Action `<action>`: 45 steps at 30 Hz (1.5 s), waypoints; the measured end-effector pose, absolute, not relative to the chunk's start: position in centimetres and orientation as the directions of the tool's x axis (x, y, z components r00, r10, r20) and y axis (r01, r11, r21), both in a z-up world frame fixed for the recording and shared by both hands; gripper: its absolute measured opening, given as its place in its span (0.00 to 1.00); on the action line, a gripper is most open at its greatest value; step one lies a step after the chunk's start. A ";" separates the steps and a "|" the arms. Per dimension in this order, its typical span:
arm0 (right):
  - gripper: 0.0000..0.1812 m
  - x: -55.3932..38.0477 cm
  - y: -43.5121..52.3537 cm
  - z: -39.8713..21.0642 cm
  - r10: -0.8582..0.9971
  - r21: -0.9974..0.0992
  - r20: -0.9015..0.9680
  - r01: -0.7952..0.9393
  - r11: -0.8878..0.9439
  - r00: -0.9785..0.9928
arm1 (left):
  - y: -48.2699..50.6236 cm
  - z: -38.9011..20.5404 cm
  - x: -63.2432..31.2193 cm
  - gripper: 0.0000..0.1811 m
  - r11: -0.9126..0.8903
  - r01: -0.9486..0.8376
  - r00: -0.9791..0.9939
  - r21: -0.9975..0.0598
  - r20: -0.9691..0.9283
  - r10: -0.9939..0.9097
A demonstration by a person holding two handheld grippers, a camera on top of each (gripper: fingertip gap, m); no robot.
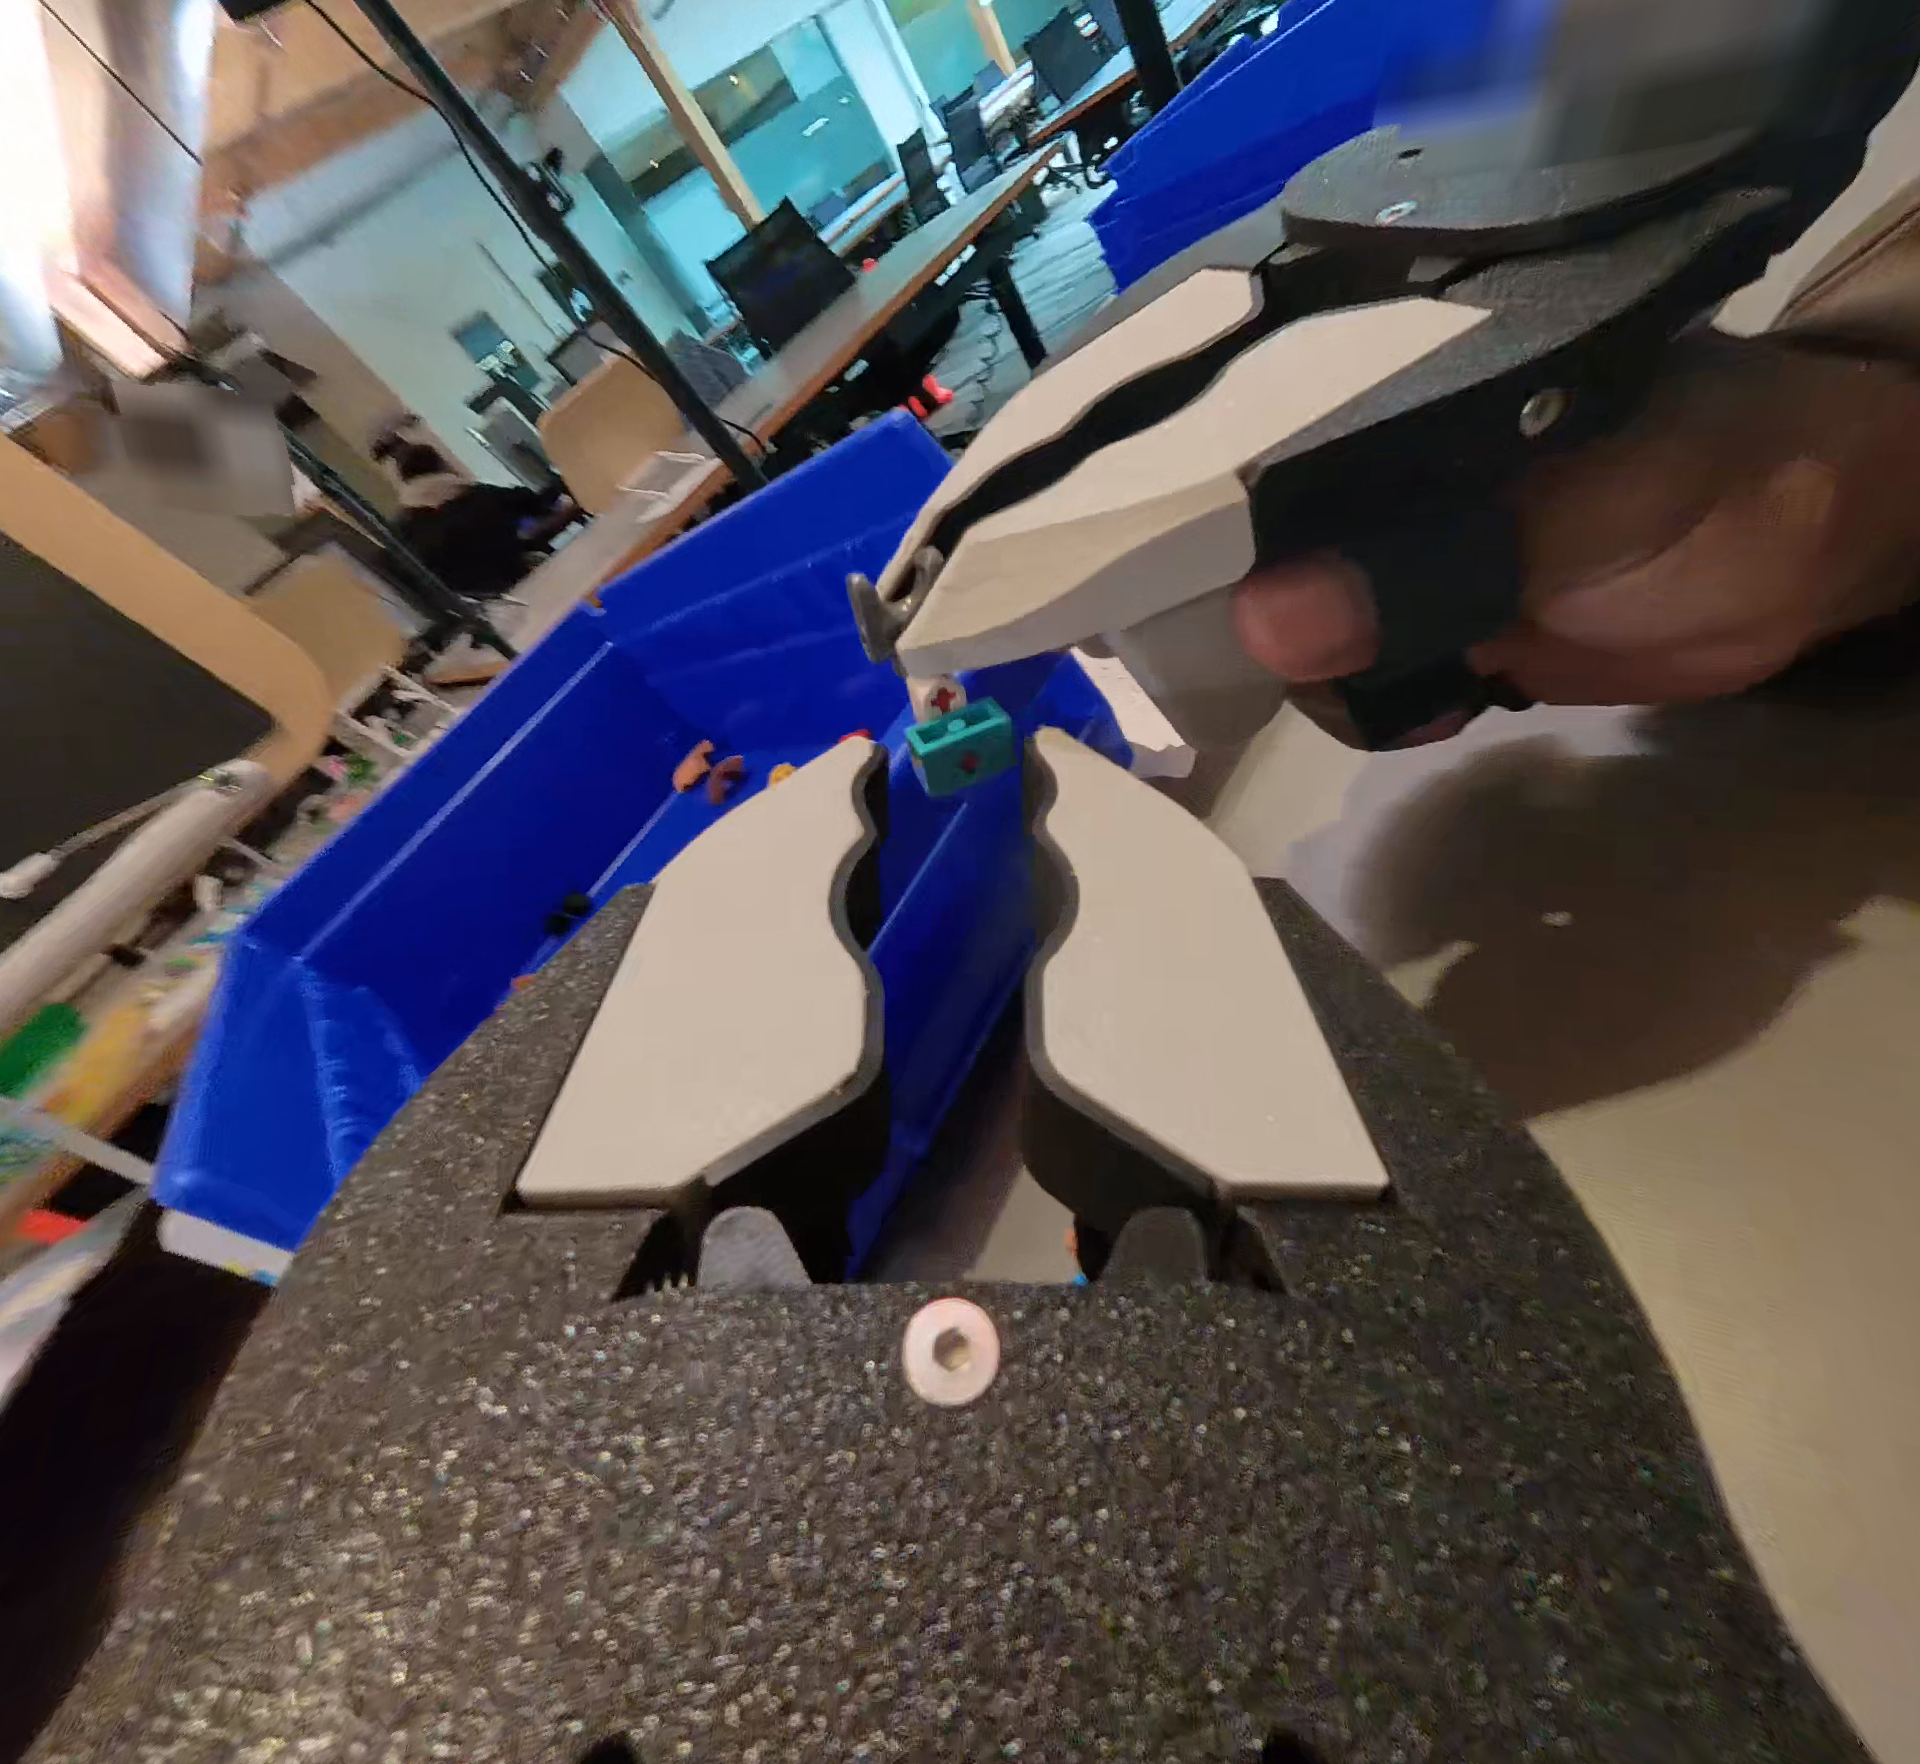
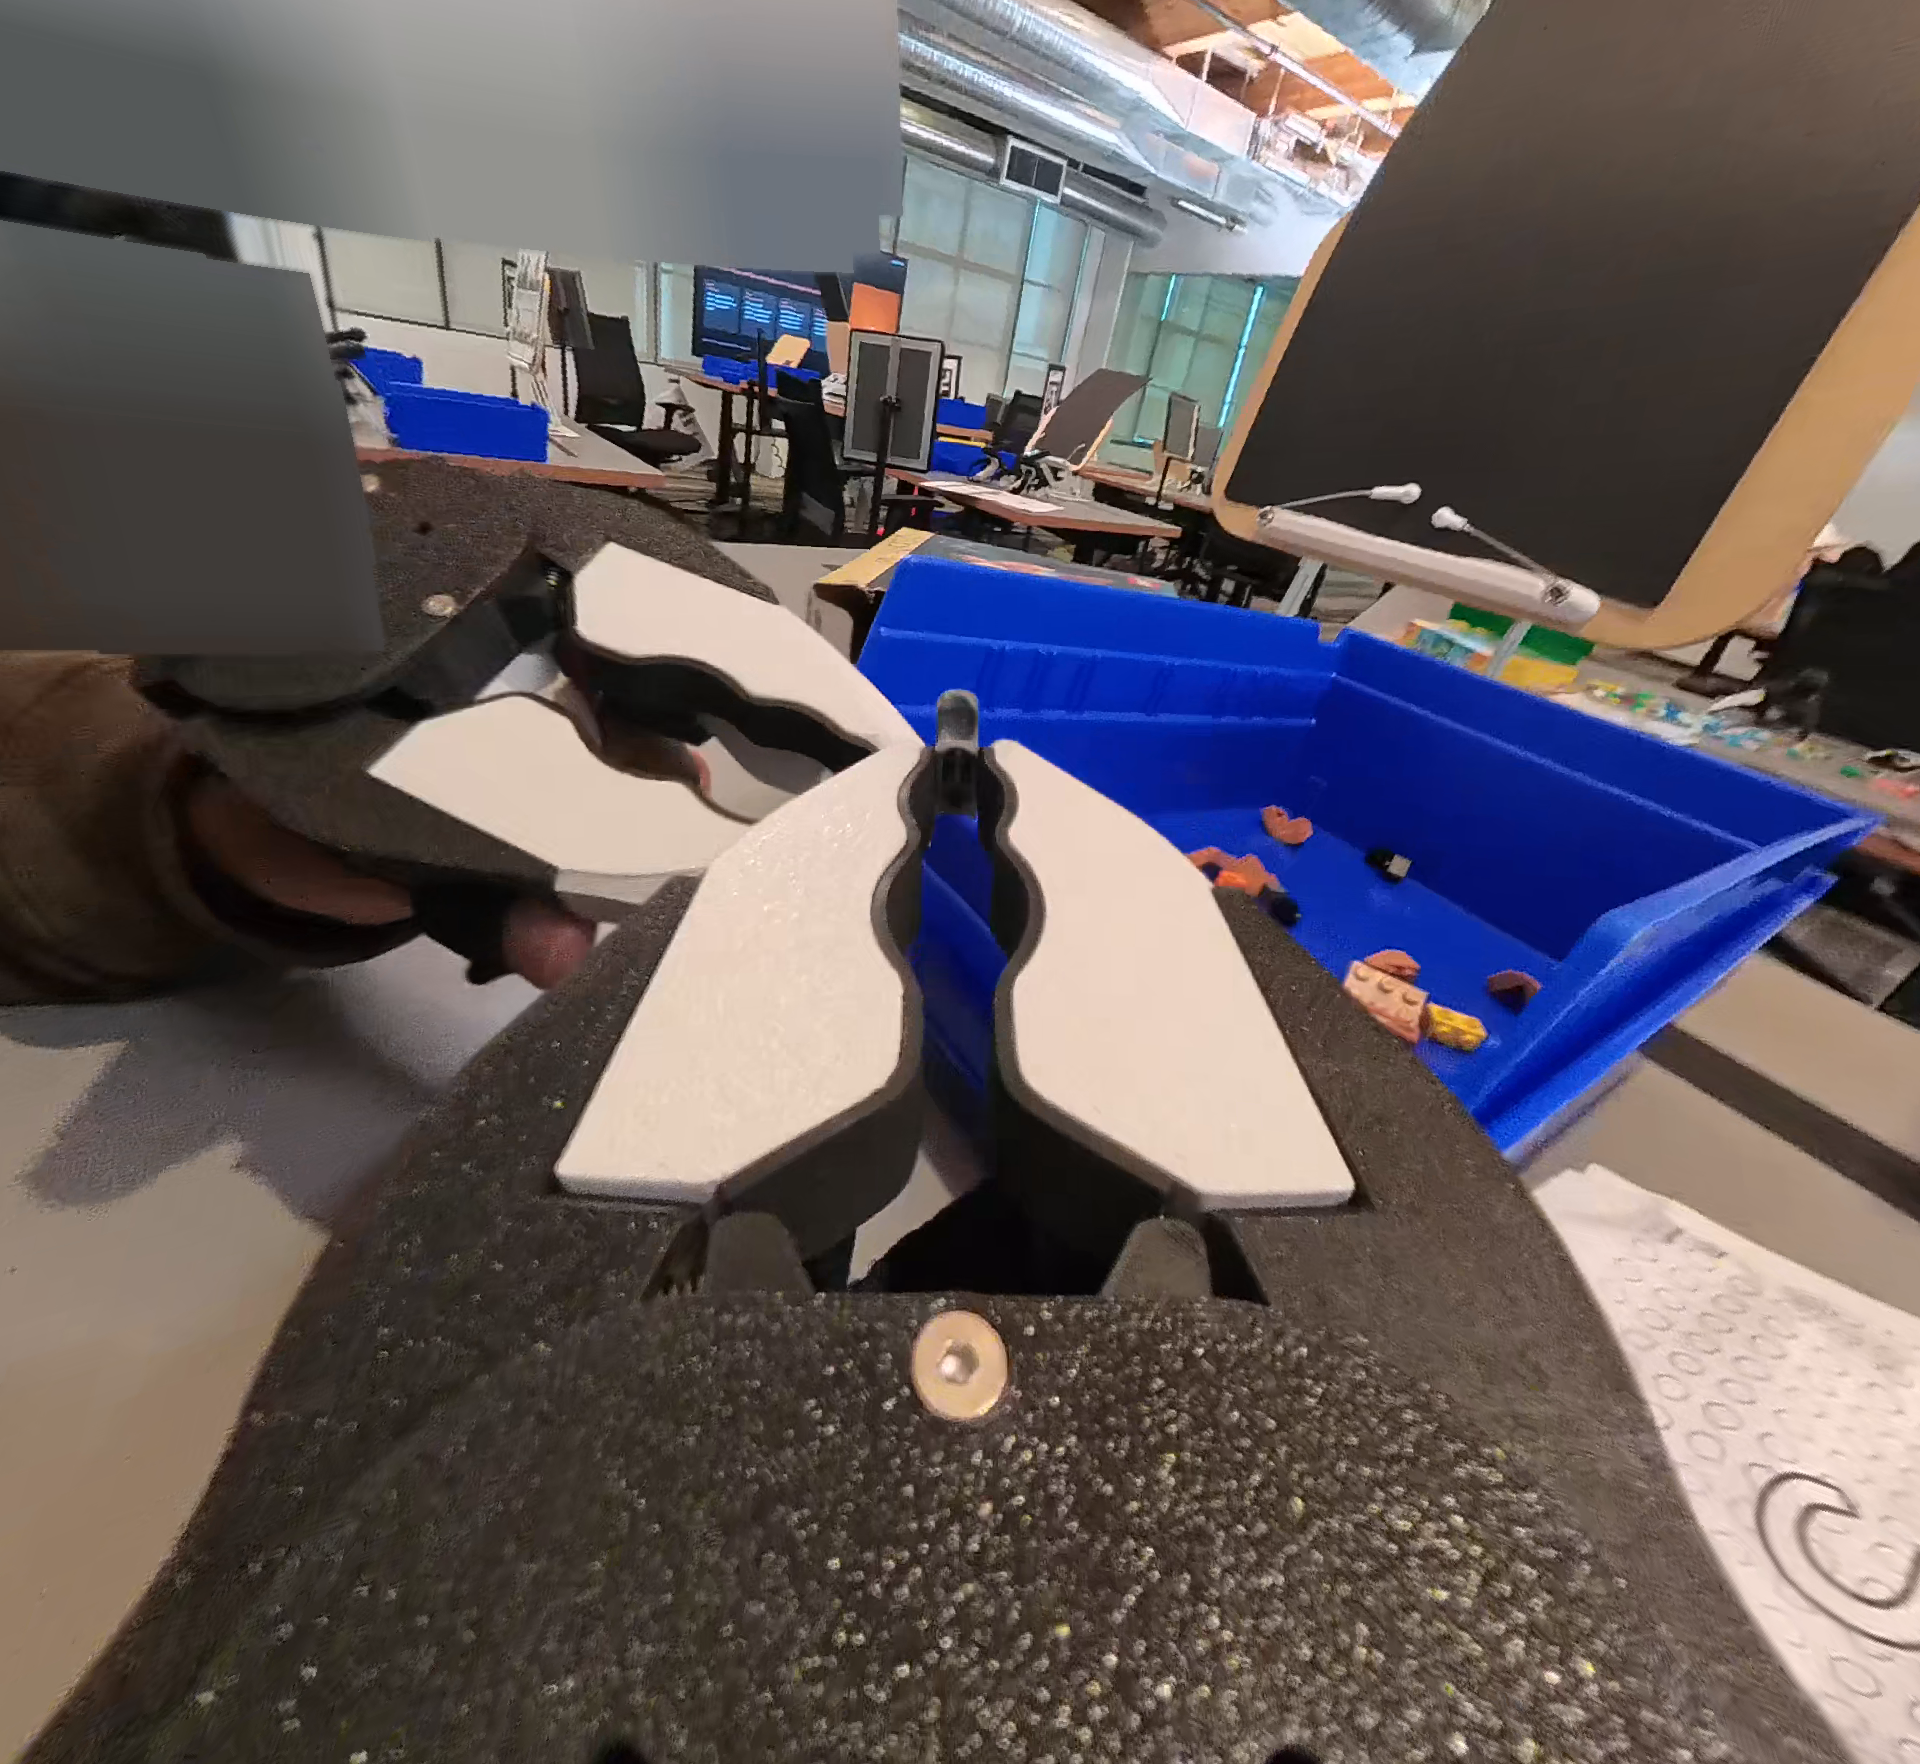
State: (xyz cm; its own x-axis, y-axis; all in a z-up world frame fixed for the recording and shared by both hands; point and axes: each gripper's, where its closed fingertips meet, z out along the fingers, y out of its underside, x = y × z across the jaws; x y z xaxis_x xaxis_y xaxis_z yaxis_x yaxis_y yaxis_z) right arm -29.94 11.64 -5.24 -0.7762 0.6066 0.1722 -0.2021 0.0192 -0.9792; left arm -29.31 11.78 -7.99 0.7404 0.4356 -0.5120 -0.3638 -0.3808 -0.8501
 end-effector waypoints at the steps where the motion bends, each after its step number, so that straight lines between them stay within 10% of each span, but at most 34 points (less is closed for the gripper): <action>1: 0.05 -30.0 11.6 -5.4 0.605 -0.982 0.159 -0.190 0.013 -0.780 | 11.8 -7.9 -29.2 0.11 -0.389 -0.386 0.724 -0.837 -0.536 0.434; 17: 0.20 -27.0 10.6 -5.4 0.123 -0.982 -0.143 0.125 -0.144 -0.982 | 11.0 -7.2 -24.9 0.10 -0.003 -0.009 0.998 -1.000 -0.009 -0.066; 45: 0.10 -24.6 9.4 -6.2 0.084 -0.997 0.075 -0.075 -0.002 -0.994 | 10.4 -7.1 -23.6 0.09 -0.001 -0.032 0.985 -0.999 -0.031 -0.168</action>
State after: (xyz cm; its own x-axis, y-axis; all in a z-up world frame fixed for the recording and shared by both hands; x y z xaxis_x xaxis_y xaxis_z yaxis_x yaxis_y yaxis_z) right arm -24.58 9.38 -6.25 -0.9936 0.0842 0.0747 -0.0752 -0.0023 -0.9972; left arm -23.59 10.37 -7.07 0.9853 -0.1680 -0.0312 -0.0317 -0.0006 -0.9995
